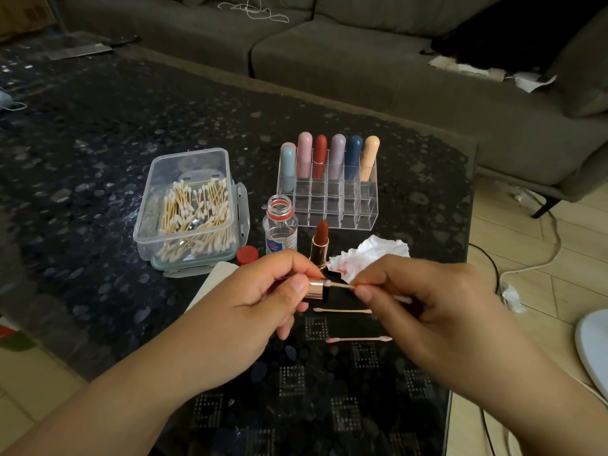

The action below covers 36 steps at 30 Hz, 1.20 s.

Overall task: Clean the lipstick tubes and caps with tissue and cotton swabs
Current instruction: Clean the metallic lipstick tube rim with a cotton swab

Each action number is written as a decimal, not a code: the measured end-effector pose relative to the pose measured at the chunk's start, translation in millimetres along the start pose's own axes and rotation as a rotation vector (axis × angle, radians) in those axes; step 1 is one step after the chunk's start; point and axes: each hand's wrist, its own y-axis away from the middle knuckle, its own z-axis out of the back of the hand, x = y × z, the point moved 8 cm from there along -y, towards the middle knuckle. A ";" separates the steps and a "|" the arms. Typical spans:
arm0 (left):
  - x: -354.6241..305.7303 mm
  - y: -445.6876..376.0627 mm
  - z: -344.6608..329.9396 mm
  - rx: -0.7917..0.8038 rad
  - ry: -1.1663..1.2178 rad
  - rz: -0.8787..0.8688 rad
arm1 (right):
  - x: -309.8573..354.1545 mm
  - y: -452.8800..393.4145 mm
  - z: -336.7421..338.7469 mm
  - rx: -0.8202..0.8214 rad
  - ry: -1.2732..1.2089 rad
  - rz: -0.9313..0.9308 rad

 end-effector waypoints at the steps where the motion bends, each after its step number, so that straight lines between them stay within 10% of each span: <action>1: 0.5 0.0 0.6 -0.005 -0.004 -0.003 | -0.7 0.8 -2.5 0.023 0.004 -0.009; 12: 5.7 -1.5 0.5 -0.015 -0.059 0.022 | -4.3 0.9 -10.8 0.078 -0.059 -0.019; 22: 12.3 -6.4 19.1 -0.181 -0.398 0.062 | -56.1 8.6 -29.4 0.213 -0.115 -0.403; 36: 11.4 -7.0 32.1 -0.336 -0.588 0.001 | -54.9 6.0 -65.0 0.284 0.280 -0.309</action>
